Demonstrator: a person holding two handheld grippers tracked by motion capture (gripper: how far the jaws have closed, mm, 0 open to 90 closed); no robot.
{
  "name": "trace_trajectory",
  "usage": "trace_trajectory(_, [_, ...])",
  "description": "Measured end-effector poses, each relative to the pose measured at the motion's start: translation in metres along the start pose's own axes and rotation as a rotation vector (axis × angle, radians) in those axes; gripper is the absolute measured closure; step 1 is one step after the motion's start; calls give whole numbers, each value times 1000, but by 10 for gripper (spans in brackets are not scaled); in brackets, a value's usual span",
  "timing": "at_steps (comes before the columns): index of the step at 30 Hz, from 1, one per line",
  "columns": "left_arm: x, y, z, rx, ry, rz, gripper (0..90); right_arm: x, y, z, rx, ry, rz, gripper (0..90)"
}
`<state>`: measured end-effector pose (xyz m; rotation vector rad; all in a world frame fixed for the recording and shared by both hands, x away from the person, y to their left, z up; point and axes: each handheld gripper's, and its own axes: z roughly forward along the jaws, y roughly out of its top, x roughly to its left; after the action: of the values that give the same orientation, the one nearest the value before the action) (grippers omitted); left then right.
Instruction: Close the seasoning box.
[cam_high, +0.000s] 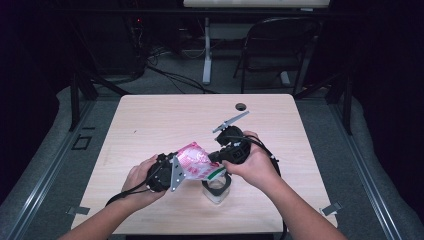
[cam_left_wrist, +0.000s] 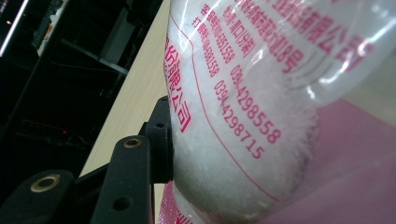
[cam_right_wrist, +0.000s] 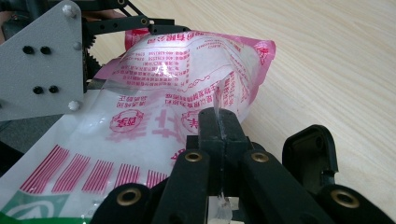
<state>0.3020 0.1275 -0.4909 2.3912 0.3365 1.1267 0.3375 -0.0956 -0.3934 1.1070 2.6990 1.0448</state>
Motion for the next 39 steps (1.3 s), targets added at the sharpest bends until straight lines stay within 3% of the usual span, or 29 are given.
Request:
trace_trajectory(13, [6,7,-5,34,15,87,571,0,-3,0,-12,3,-2,900])
trace_trajectory(16, [7,9,-8,60,30,137,571,-1,-5,0,-11,11,-1,900])
trace_trajectory(22, [9,11,-10,78,44,183,571,0,-5,1,-9,10,-1,900])
trace_trajectory(30, [7,11,-10,88,78,229,574,-1,-6,6,-2,16,6,900])
trace_trajectory(39, [2,7,-8,92,109,263,578,-3,-6,13,47,20,14,900])
